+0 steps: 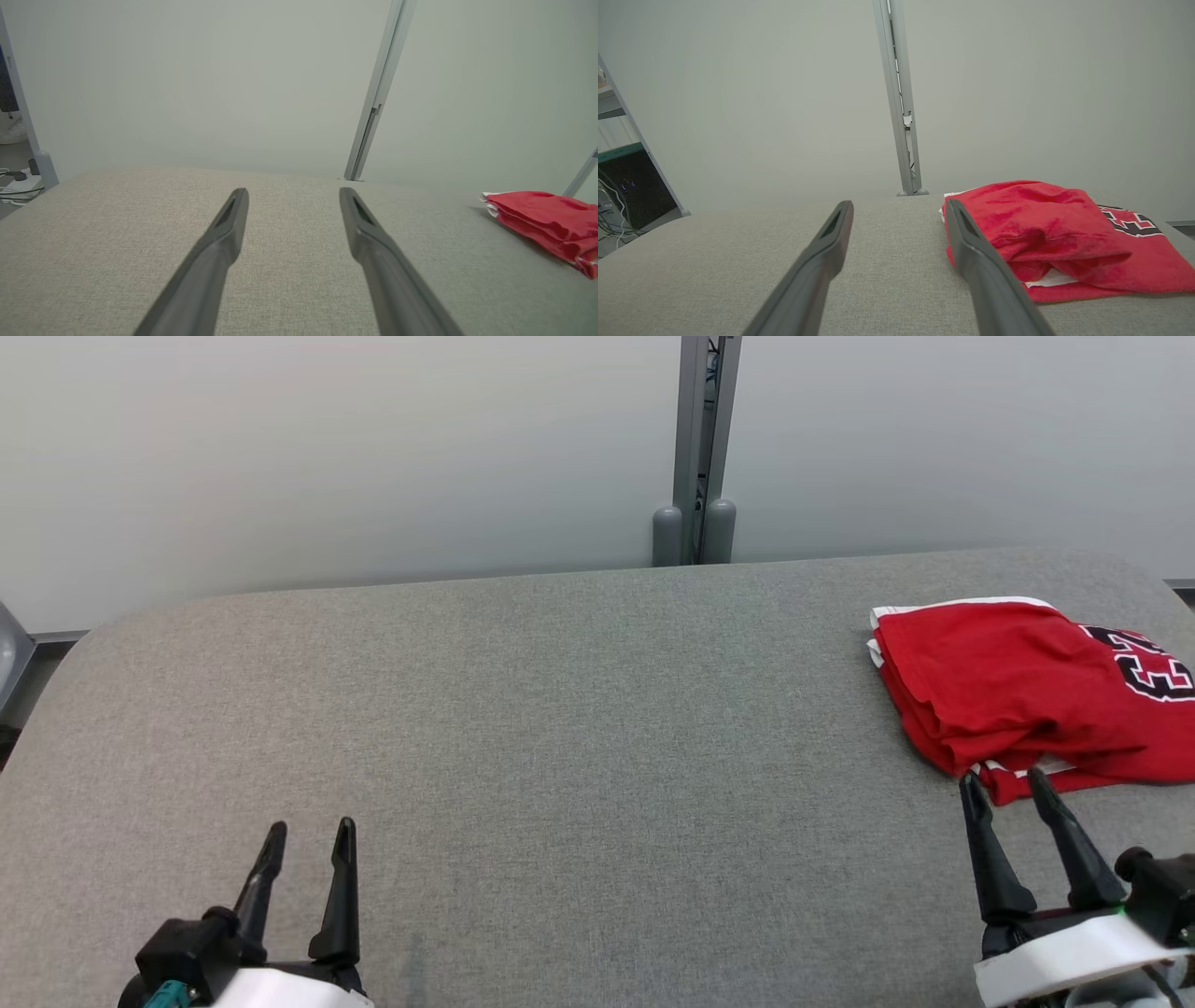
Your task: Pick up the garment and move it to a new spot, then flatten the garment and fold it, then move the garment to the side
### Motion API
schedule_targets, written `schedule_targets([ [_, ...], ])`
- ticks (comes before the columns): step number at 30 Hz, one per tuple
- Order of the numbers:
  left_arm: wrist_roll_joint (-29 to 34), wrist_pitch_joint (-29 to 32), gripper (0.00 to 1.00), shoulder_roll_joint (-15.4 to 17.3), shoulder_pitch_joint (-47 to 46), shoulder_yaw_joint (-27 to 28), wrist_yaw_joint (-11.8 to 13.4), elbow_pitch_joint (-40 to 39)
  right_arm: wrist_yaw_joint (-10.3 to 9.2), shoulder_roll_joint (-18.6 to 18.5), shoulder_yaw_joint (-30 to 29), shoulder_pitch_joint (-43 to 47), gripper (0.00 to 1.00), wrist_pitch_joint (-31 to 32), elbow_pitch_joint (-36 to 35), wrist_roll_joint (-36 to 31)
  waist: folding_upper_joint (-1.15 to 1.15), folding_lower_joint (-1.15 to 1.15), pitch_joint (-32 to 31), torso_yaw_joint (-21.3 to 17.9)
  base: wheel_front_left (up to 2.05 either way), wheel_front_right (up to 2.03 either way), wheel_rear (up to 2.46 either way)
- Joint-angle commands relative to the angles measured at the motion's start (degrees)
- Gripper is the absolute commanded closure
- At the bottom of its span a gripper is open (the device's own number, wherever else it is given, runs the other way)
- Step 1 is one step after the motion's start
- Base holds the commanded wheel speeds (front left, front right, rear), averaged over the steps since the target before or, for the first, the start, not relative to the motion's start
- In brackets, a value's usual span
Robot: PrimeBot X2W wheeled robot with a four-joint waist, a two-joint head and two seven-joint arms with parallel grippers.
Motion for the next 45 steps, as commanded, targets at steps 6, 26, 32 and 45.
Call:
schedule_targets([
  [6,-2.3,1.2,1.00,-0.5,0.8,0.3,0.0,2.2,0.00,1.1,0.1,1.2,1.00,0.7,1.5,2.0,0.00,0.00,0.0,0.0,0.00,0.00,0.00],
  [26,-21.7,6.3,1.00,-0.3,-1.4,1.7,-0.3,1.6,0.00,2.8,-3.0,-0.4,1.00,6.0,1.8,20.0,0.00,0.00,0.2,0.2,0.00,0.00,0.00],
  [32,-26.6,7.7,1.00,-0.3,-2.0,2.1,-0.4,1.5,0.00,3.2,-3.8,-0.7,1.00,7.3,1.9,24.6,0.00,0.00,0.2,0.2,0.00,0.00,0.00],
  [45,-36.3,10.4,1.00,-0.2,-3.2,2.9,-0.5,1.3,0.00,4.1,-5.4,-1.5,1.00,10.0,2.1,33.5,0.00,0.00,0.3,0.3,0.00,0.00,0.00],
])
